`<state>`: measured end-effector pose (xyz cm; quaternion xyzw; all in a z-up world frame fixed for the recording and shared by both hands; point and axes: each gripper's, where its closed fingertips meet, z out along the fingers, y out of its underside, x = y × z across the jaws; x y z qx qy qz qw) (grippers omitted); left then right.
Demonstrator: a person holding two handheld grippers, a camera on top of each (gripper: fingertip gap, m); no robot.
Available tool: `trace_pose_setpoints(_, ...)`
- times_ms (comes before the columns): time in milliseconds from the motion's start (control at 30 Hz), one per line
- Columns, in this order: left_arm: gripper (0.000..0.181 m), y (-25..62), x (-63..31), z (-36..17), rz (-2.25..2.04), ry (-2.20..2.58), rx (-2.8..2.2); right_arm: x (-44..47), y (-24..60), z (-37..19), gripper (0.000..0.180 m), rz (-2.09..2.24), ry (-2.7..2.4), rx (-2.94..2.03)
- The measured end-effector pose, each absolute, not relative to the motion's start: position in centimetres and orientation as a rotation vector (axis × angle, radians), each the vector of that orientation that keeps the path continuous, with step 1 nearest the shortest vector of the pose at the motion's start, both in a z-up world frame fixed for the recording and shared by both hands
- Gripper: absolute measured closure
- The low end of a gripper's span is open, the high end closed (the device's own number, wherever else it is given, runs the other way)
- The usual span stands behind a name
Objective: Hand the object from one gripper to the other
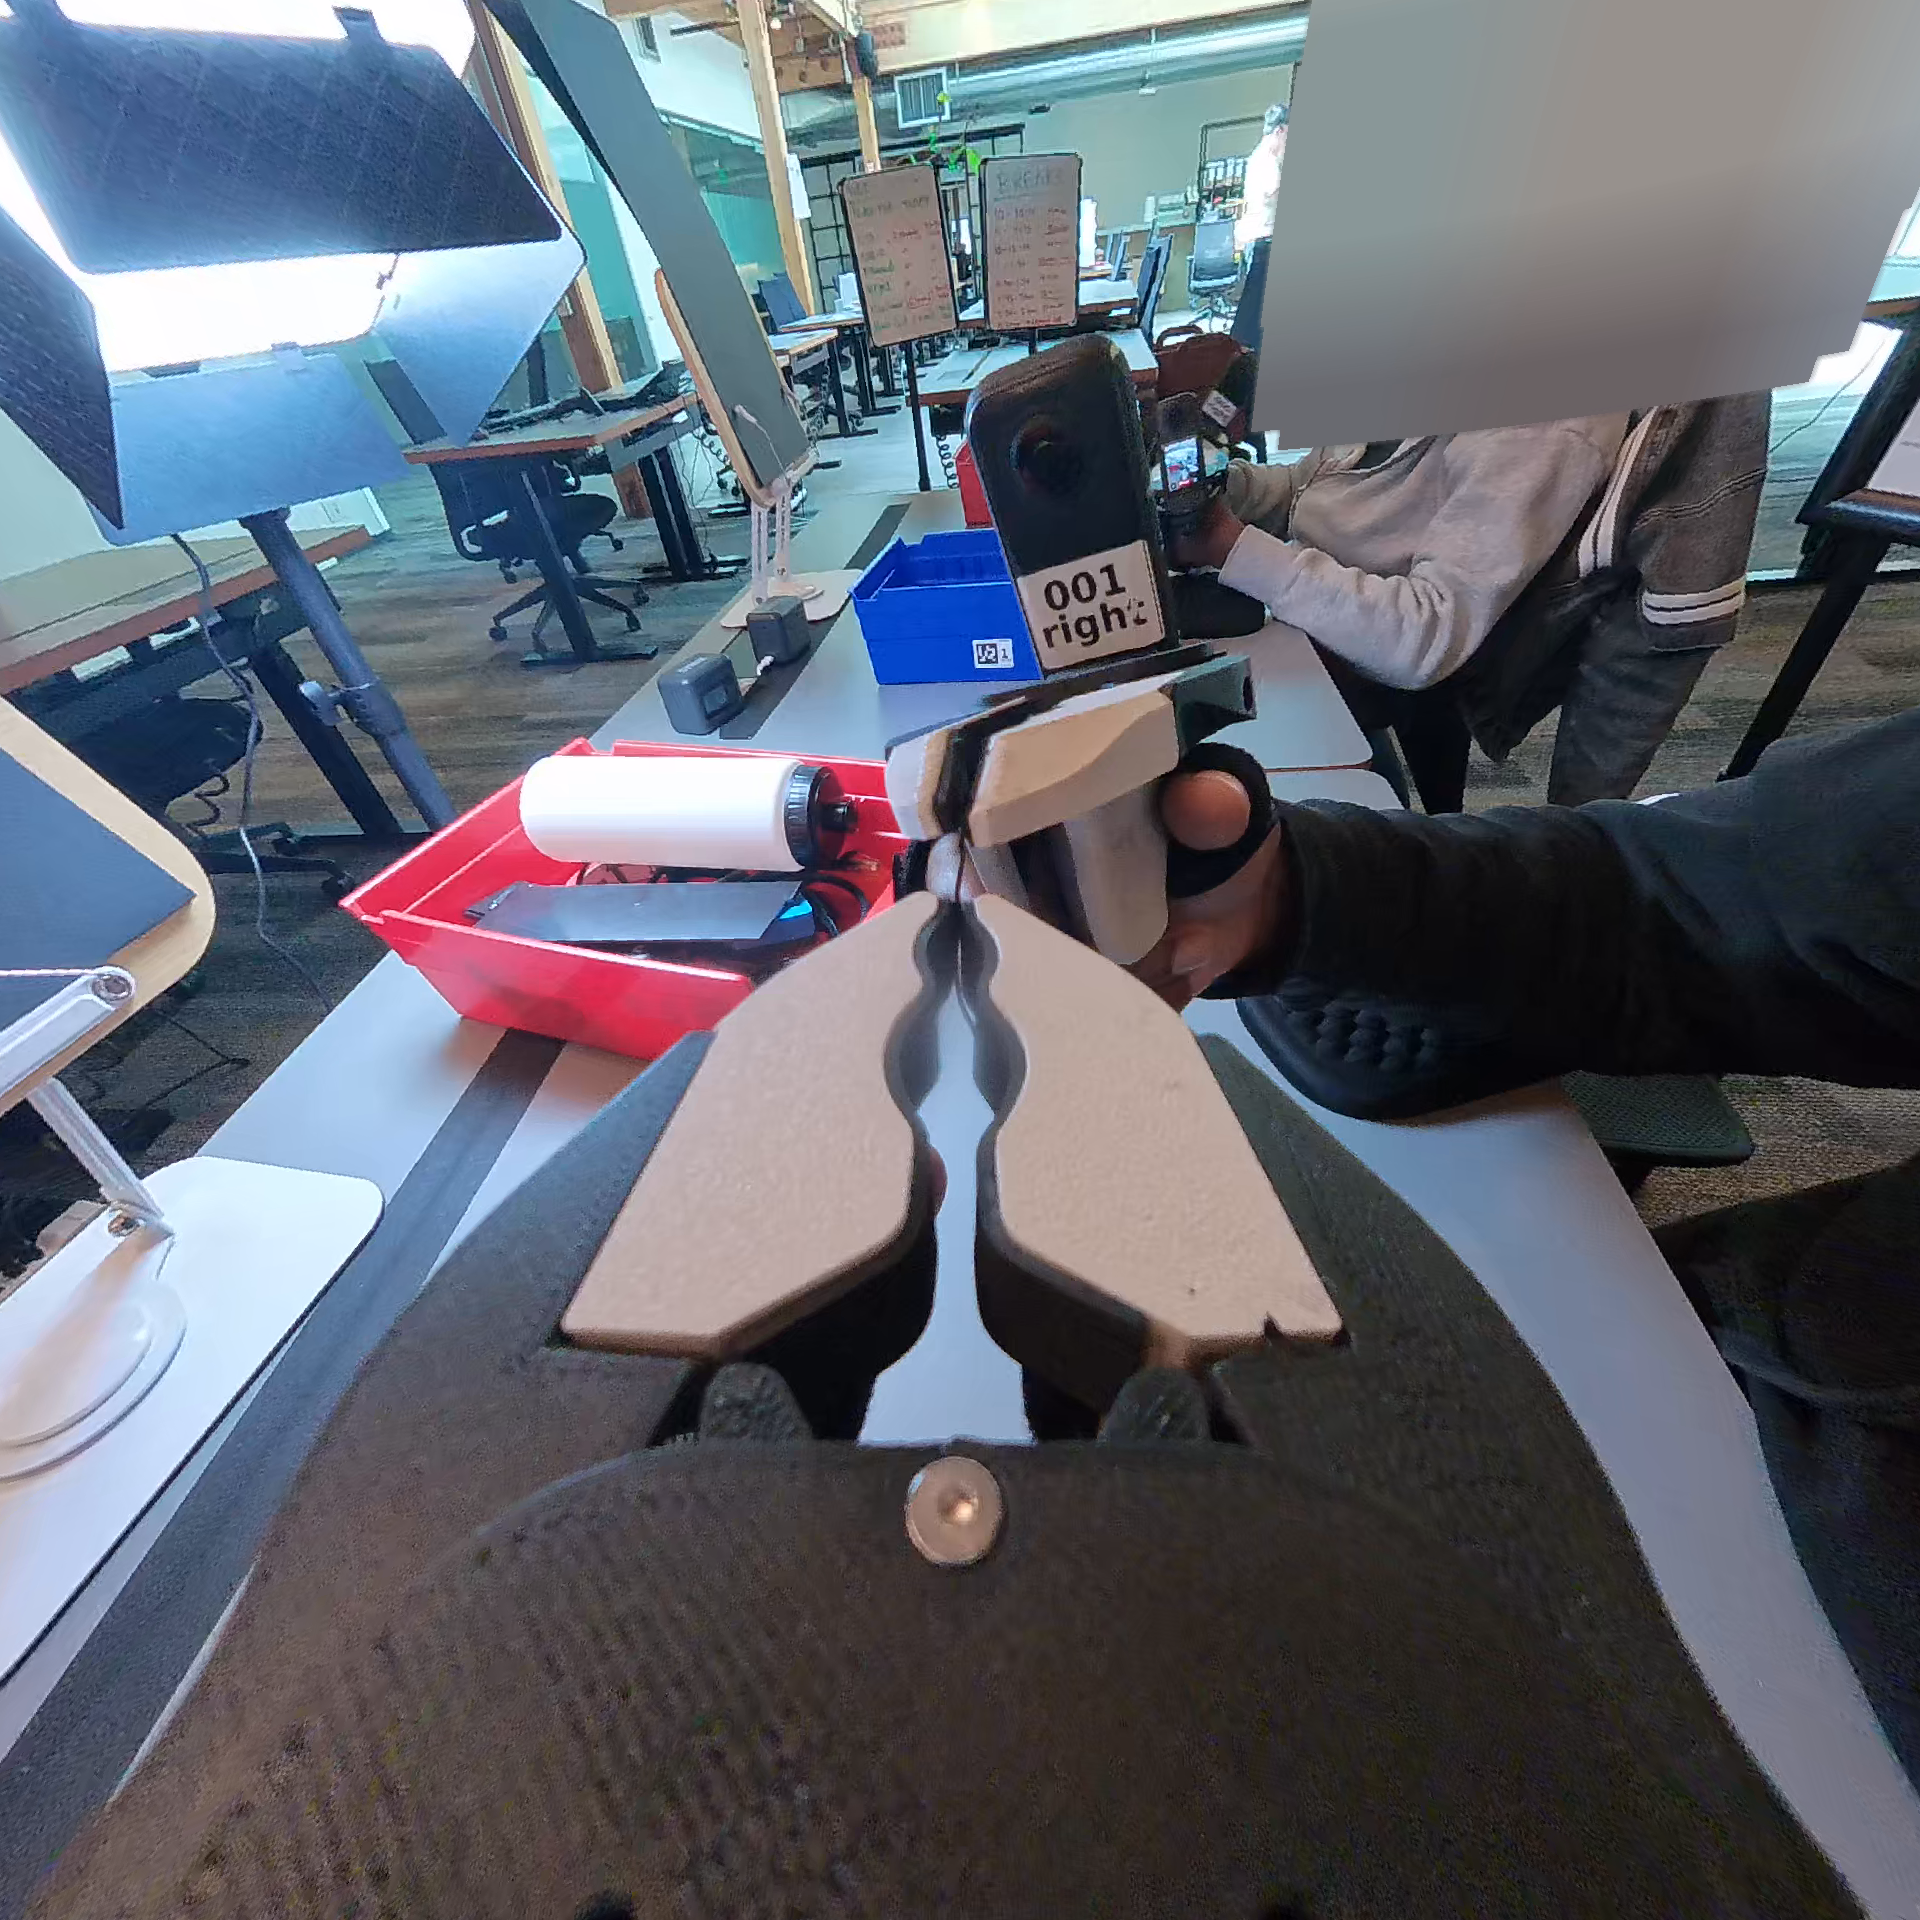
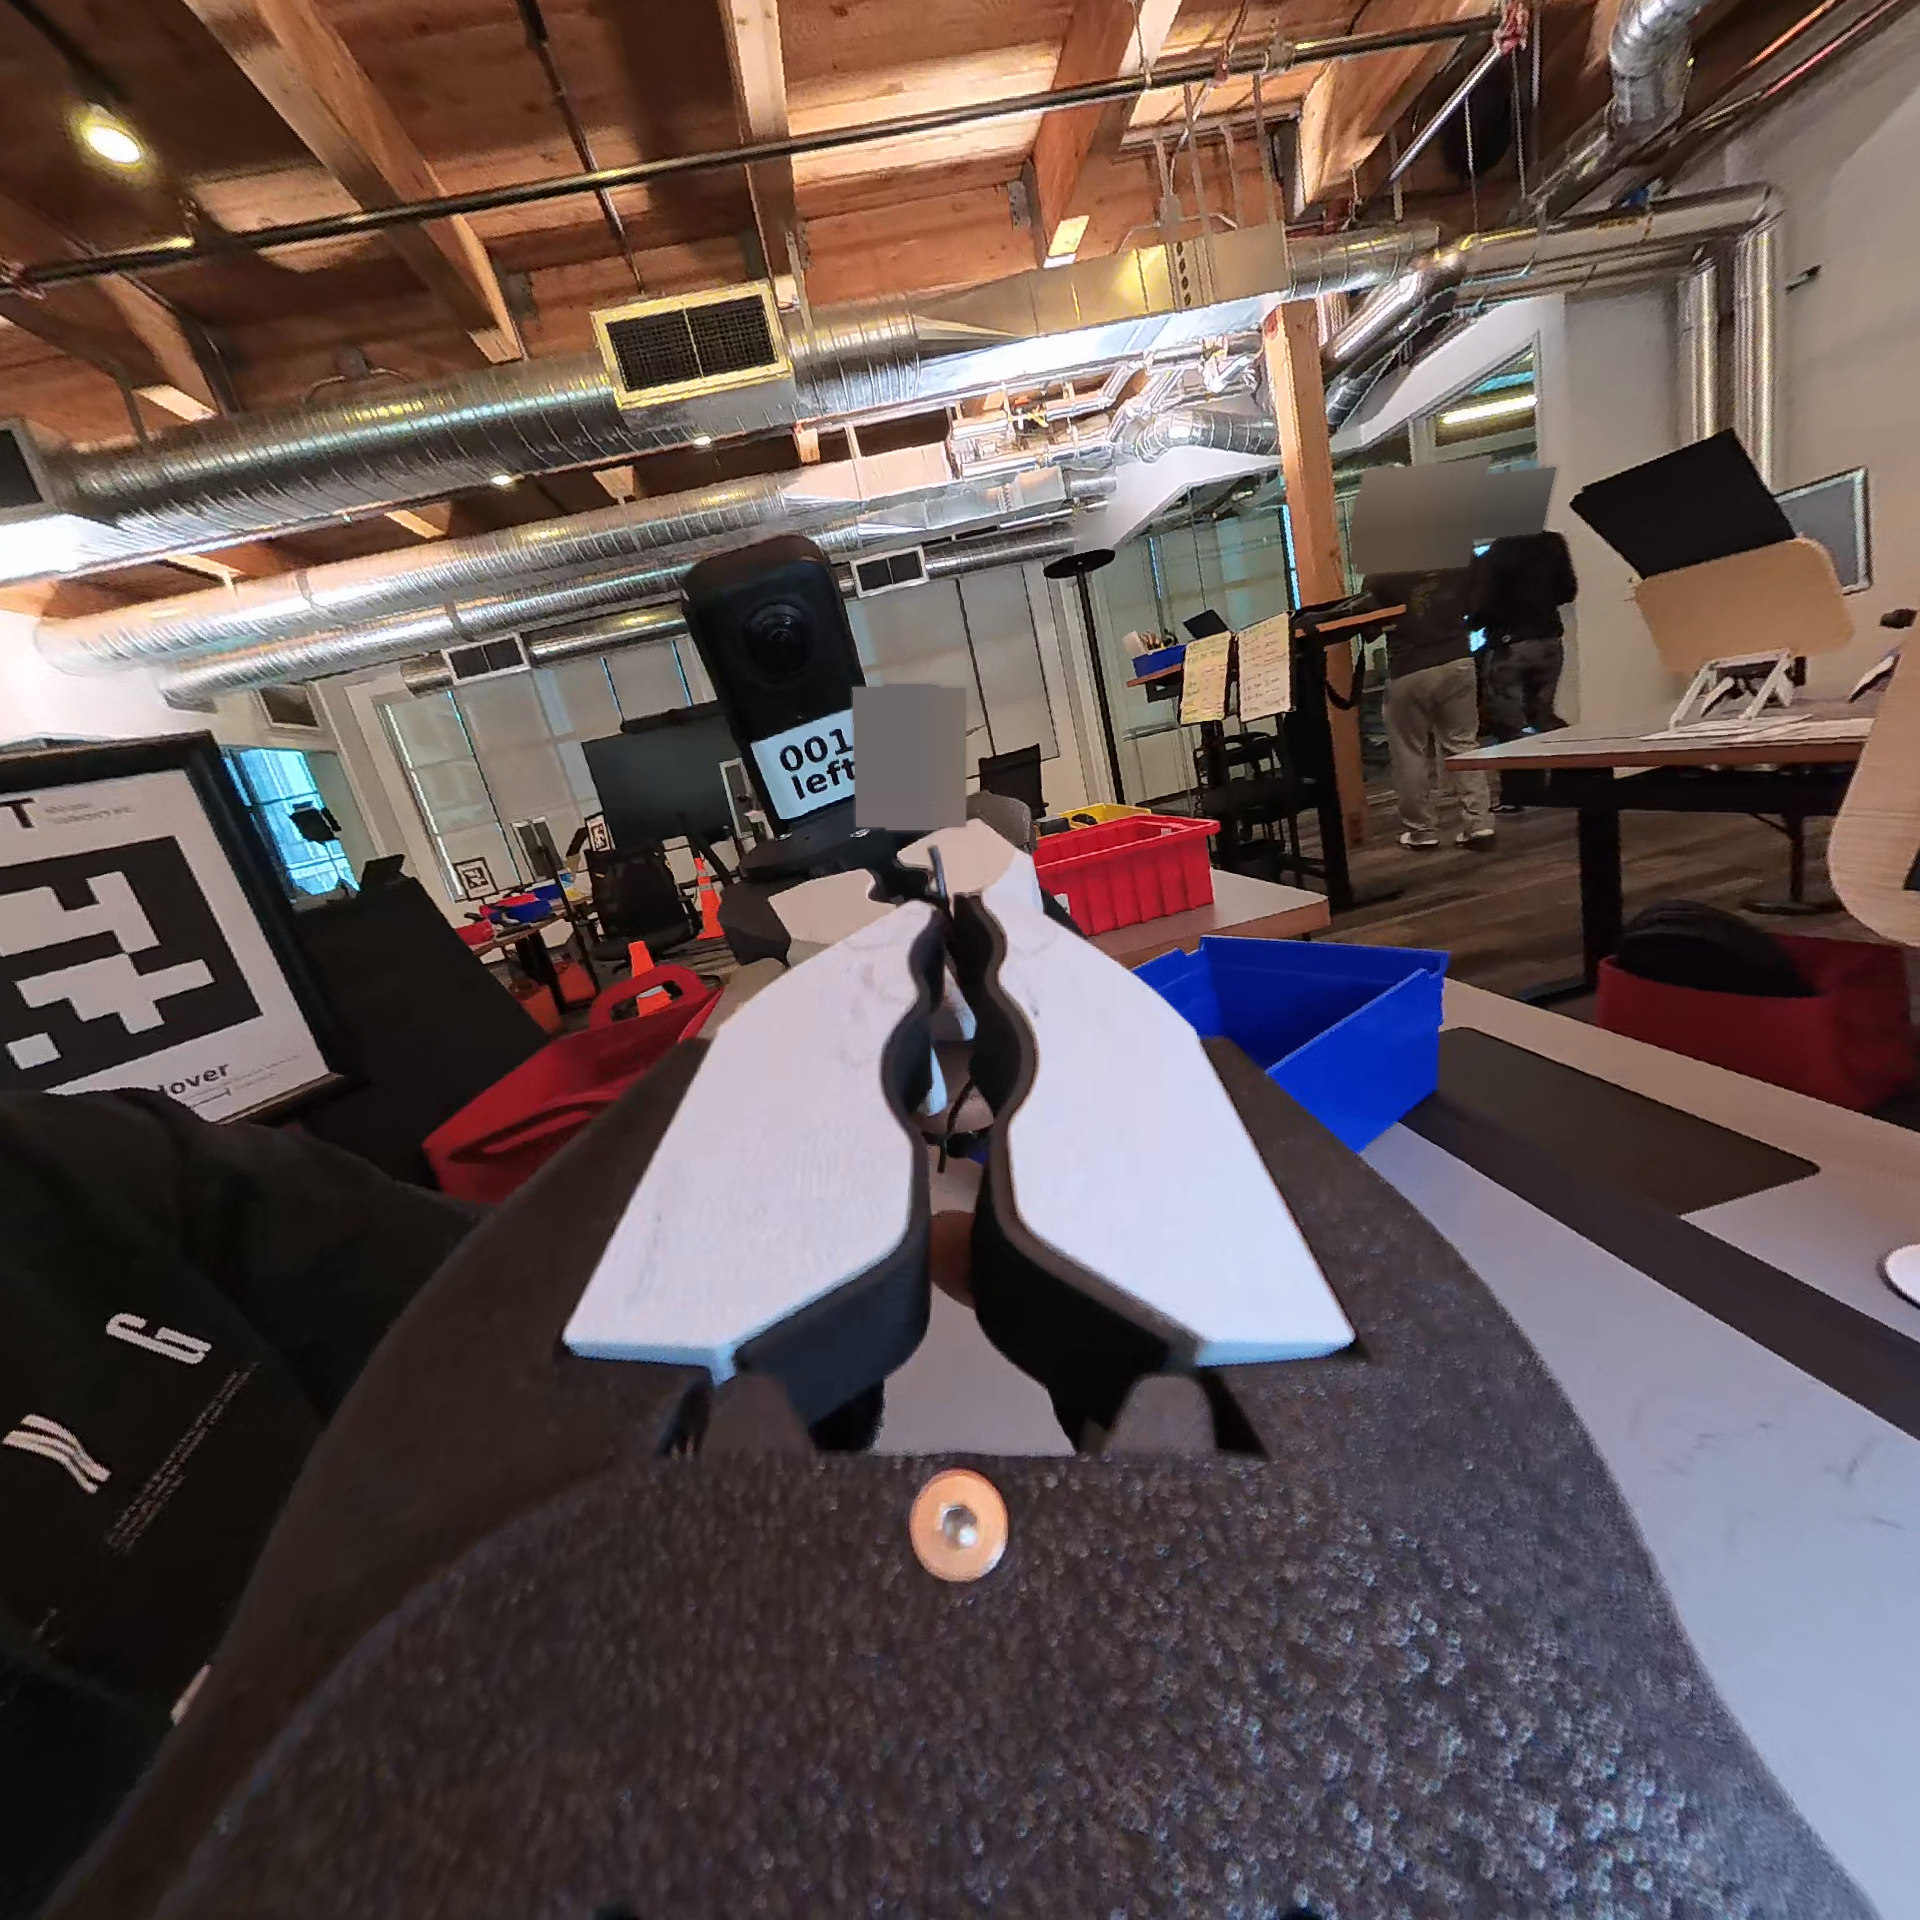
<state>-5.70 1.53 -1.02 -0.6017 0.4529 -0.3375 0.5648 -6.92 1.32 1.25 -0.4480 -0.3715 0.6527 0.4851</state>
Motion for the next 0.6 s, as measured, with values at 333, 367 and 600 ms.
trace_pose_setpoints(333,0.175,1.45,-5.63,-0.43,-0.786,1.038,-1.376,-7.28,1.24,1.04,0.179,1.574,-0.901,-1.085)
trace_pose_setpoints(367,0.179,1.4,-5.6,-0.45,-0.782,1.044,-1.373,-7.3,1.21,1.07,0.179,1.578,-0.899,-1.086)
trace_pose_setpoints(600,0.18,1.06,-5.61,-0.75,-0.78,1.08,-1.401,-7.09,0.89,1.33,0.175,1.568,-0.921,-1.06)
